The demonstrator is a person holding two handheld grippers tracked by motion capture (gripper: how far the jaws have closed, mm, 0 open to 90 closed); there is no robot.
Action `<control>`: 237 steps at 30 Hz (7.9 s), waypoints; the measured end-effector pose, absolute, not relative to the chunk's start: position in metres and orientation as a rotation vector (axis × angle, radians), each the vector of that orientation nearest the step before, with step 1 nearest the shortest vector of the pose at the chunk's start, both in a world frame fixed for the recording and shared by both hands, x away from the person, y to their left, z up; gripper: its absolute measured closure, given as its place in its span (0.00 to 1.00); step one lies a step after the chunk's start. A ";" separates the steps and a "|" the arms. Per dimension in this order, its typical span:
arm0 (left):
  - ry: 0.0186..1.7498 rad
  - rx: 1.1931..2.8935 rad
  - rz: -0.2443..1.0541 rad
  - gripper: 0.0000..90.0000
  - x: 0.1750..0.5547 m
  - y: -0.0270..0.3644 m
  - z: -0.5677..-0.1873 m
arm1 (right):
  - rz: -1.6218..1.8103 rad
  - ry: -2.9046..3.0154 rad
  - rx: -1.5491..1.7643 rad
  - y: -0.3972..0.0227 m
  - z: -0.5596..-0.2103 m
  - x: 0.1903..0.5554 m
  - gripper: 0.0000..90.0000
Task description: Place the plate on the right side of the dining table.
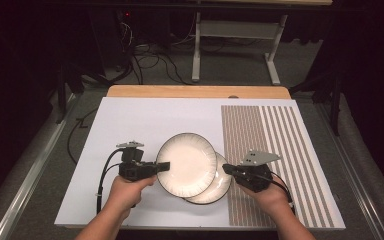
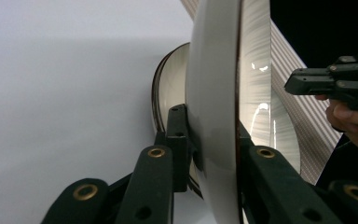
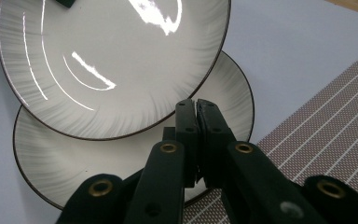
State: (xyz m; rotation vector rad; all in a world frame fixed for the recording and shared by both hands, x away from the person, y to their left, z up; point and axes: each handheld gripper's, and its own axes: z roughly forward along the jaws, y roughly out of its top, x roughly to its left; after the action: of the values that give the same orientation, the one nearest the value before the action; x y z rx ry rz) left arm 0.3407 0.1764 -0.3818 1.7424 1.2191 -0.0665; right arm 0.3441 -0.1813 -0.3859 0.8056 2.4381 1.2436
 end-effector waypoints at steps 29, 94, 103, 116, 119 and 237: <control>1.008 1.705 0.311 0.90 0.320 0.177 -0.376 | 1.322 2.242 0.916 -0.237 -0.364 0.332 0.72; 0.887 1.730 0.420 0.88 0.309 0.181 -0.379 | 1.403 2.196 0.857 -0.202 -0.371 0.333 0.08; 0.884 1.730 0.422 0.88 0.309 0.181 -0.379 | 1.413 2.247 0.840 -0.175 -0.376 0.341 0.11; 0.880 1.731 0.421 0.88 0.309 0.181 -0.380 | 1.427 2.308 0.855 -0.146 -0.384 0.354 0.17; 0.879 1.732 0.421 0.88 0.310 0.181 -0.380 | 1.435 2.310 0.857 -0.141 -0.385 0.358 0.21; 0.789 2.013 0.152 0.82 0.399 -0.057 -0.397 | 1.383 2.011 1.329 -0.368 -0.393 0.338 0.97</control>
State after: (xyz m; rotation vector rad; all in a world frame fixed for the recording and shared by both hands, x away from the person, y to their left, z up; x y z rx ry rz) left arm 0.3985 -0.0566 -0.3969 2.0129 0.7891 0.1516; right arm 0.3385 -0.3680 -0.3925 1.3289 2.0110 1.3831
